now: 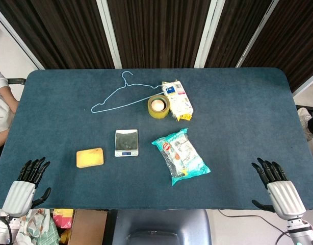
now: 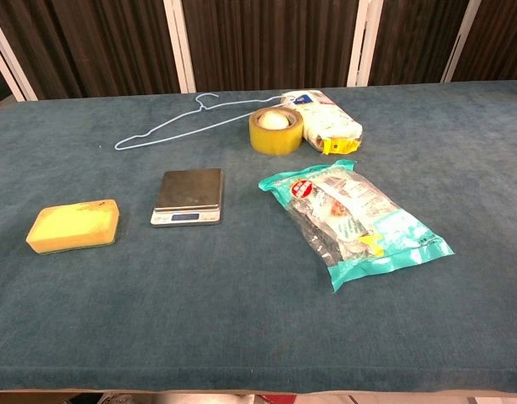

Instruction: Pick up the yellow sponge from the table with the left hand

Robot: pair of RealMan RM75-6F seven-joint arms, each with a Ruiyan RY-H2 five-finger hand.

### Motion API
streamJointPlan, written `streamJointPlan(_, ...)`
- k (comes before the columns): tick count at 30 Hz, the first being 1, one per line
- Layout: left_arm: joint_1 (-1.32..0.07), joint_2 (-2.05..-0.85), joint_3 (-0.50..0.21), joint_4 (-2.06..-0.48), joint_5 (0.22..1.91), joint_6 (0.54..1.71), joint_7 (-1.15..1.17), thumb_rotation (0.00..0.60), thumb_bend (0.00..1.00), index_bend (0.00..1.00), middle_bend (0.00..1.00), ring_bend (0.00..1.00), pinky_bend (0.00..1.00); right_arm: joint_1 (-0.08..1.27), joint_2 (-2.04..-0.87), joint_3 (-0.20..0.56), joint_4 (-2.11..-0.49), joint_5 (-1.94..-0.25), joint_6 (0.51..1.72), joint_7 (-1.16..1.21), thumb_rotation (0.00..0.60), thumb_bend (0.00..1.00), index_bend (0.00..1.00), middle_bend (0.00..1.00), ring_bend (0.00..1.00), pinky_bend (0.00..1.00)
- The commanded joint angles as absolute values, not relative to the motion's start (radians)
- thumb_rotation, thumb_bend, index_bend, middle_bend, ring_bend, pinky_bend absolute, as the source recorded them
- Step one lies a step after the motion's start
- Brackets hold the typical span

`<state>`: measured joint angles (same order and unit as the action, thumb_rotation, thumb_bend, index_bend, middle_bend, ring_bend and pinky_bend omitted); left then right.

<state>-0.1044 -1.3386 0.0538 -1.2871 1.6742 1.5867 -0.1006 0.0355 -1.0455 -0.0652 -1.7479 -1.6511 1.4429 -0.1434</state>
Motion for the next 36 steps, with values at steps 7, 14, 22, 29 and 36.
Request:
streamJointPlan(7,-0.151,-1.379,0.041,-1.289,1.685,1.533,-0.162,0.600,0.36,0.00,0.00,0.00,0.02,0.034,-1.045,-0.067,-1.751,-1.657,1.447,-0.142,0.600,0.19,0.00,0.00,0.00,0.00)
streamJointPlan(14,-0.254,-1.431,-0.044,-1.366,1.581,1.363,-0.072,0.600,0.33,0.00,0.00,0.00,0.02,0.042,-1.048,-0.064,-1.751,-1.650,1.433,-0.138,0.600,0.19,0.00,0.00,0.00,0.00)
streamJointPlan(22,-0.346,-1.556,-0.094,-1.362,1.469,1.203,0.066,0.600,0.31,0.00,0.00,0.00,0.02,0.053,-1.051,-0.061,-1.753,-1.640,1.414,-0.136,0.600,0.19,0.00,0.00,0.00,0.00)
streamJointPlan(29,-0.394,-1.656,-0.123,-1.278,1.398,1.132,0.071,0.600,0.30,0.00,0.00,0.00,0.02,0.051,-1.040,-0.059,-1.748,-1.639,1.423,-0.106,0.600,0.19,0.00,0.00,0.00,0.00)
streamJointPlan(36,-0.424,-1.720,-0.152,-1.199,1.318,1.091,0.137,0.600,0.29,0.00,0.02,0.06,0.11,0.045,-1.030,-0.061,-1.744,-1.647,1.441,-0.083,0.600,0.20,0.00,0.00,0.00,0.00)
